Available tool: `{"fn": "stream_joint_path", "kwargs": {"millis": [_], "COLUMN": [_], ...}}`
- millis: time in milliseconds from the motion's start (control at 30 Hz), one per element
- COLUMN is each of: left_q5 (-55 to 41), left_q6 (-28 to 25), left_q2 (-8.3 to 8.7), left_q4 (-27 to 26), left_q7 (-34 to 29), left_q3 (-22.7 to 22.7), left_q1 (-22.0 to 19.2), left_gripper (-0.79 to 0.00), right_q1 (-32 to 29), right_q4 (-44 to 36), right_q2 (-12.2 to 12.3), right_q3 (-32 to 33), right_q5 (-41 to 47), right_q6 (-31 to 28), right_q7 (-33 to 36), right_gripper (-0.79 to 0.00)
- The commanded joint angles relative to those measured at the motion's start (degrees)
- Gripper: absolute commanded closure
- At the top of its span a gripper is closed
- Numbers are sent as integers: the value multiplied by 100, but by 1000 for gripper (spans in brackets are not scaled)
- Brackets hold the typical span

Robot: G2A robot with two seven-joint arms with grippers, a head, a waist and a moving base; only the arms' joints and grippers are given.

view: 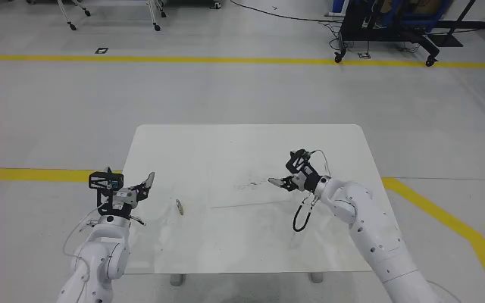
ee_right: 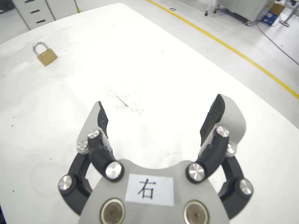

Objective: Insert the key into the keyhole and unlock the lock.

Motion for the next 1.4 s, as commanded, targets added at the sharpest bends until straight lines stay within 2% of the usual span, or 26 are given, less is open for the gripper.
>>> {"fn": "stream_joint_path", "kwargs": {"millis": [0, 67, 200, 233, 267, 300, 333, 367, 433, 500, 567, 667, 700, 767, 900, 1067, 1167, 1200, 1367], "left_q5": [0, 0, 0, 0, 0, 0, 0, 0, 0, 0, 0, 0, 0, 0, 0, 0, 0, 0, 0], "left_q6": [0, 0, 0, 0, 0, 0, 0, 0, 0, 0, 0, 0, 0, 0, 0, 0, 0, 0, 0], "left_q2": [0, 0, 0, 0, 0, 0, 0, 0, 0, 0, 0, 0, 0, 0, 0, 0, 0, 0, 0], "left_q4": [0, 0, 0, 0, 0, 0, 0, 0, 0, 0, 0, 0, 0, 0, 0, 0, 0, 0, 0], "left_q7": [0, 0, 0, 0, 0, 0, 0, 0, 0, 0, 0, 0, 0, 0, 0, 0, 0, 0, 0], "left_q3": [0, 0, 0, 0, 0, 0, 0, 0, 0, 0, 0, 0, 0, 0, 0, 0, 0, 0, 0], "left_q1": [0, 0, 0, 0, 0, 0, 0, 0, 0, 0, 0, 0, 0, 0, 0, 0, 0, 0, 0], "left_gripper": [-785, -785, -785, -785, -785, -785, -785, -785, -785, -785, -785, -785, -785, -785, -785, -785, -785, -785, -785], "right_q1": [295, 568, 1001, 1090, 1174, 1268, 1369, 1454, 1575, 1679, 1777, 1906, 1946, 2023, 2156, 2305, 2372, 2388, 2408], "right_q4": [382, 772, 1324, 1446, 1560, 1692, 1815, 1904, 2004, 2085, 2189, 2361, 2431, 2580, 2838, 3050, 3151, 3177, 3205], "right_q2": [-42, -70, -132, -151, -172, -193, -216, -240, -291, -331, -372, -443, -469, -522, -612, -698, -739, -751, -750], "right_q3": [-240, -407, -775, -873, -978, -1064, -1142, -1214, -1375, -1531, -1678, -1899, -1962, -2075, -2239, -2404, -2478, -2495, -2538], "right_q5": [210, 423, 329, 286, 251, 214, 133, 46, -161, -450, -731, -1073, -1142, -1212, -1294, -1406, -1459, -1466, -1624], "right_q6": [-604, -1324, -2137, -2148, -2148, -2148, -2127, -2051, -1901, -1767, -1567, -1273, -1191, -1084, -915, -865, -843, -839, -823], "right_q7": [-62, -157, -256, -278, -307, -324, -309, -316, -394, -522, -639, -789, -837, -909, -1029, -1127, -1197, -1232, -1486], "right_gripper": [-785, -785, -785, -785, -776, -705, -548, -480, -431, -434, -391, -376, -336, -191, -262, -246, -135, -12, 0]}}
